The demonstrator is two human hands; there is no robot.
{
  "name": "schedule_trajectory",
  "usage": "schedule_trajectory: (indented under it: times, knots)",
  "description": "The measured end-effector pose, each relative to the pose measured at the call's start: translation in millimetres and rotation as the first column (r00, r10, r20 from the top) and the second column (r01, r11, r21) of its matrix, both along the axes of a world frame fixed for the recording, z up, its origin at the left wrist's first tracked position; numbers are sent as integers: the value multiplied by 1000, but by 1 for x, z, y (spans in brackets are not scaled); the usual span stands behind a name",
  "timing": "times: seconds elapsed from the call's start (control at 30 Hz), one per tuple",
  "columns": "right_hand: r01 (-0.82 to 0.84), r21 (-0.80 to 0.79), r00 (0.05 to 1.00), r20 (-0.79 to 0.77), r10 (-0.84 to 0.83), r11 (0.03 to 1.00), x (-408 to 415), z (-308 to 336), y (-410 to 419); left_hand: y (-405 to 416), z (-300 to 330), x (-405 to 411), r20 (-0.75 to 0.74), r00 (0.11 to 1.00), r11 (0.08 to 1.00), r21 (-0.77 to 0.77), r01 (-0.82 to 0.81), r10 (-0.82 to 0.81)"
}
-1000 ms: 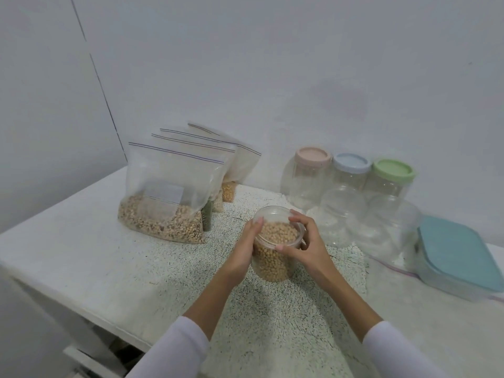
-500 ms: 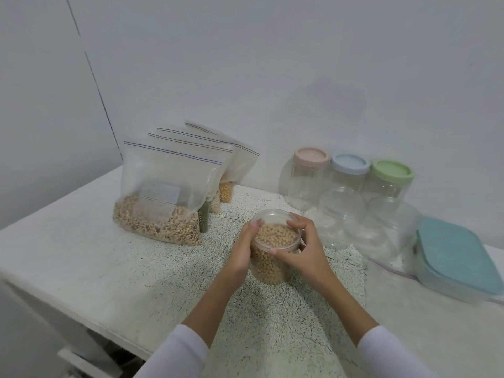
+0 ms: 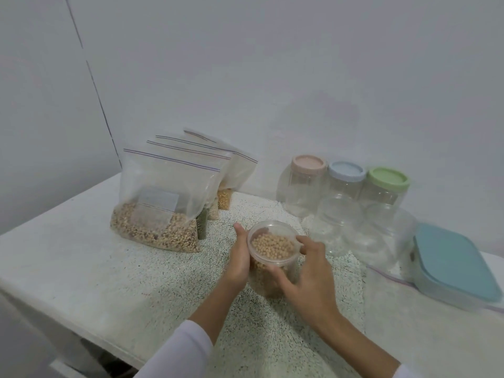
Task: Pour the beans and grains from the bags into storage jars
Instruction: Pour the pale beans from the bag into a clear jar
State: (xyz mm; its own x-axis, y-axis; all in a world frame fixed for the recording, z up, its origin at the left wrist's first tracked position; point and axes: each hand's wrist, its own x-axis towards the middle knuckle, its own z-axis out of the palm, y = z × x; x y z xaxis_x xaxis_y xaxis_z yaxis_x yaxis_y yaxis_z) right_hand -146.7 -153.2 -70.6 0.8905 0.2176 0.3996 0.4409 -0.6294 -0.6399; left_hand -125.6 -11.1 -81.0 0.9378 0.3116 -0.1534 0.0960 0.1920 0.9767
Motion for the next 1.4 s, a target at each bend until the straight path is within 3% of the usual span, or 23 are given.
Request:
schedule_trajectory:
  times: [0.1,0.17,0.23,0.3,0.37,0.43,0.6,0.77,1.07,1.23,1.4]
  knots:
    - [10,23,994,109,-13,1000,11,25,-11,-5,-2,4,11,998,995,-83,-59,61]
    - [-177,-59,984,-24,176,982,27,48,-13,-7,-2,6,11,997,979,-188,-78,82]
    - [-442,-123,879,-256,402,889,46,66,-11,-8,-2,7,18,995,955,-284,-86,95]
    - [-582,-203,791,-368,489,788,60,73,-4,-9,-3,8,28,994,948,-307,-90,103]
    - [-622,-324,775,-381,504,713,69,72,4,-12,-2,8,50,993,931,-353,-87,111]
    - [-584,-397,810,-344,476,708,73,68,11,-13,-3,11,63,988,909,-404,-102,139]
    - [-292,-431,956,-163,244,854,62,52,21,-15,-6,14,62,972,898,-400,-185,228]
    - [-42,-368,999,-4,44,929,44,36,35,-15,-6,11,59,975,903,-393,-174,213]
    - [-4,-194,998,54,14,981,34,50,11,-37,27,8,96,963,927,-309,-210,251]
    - [95,-206,991,113,-73,974,39,66,-54,-102,38,25,95,976,898,-417,-139,195]
    - [168,-238,986,24,-167,957,46,66,-114,-163,24,46,56,986,914,-386,-123,157]
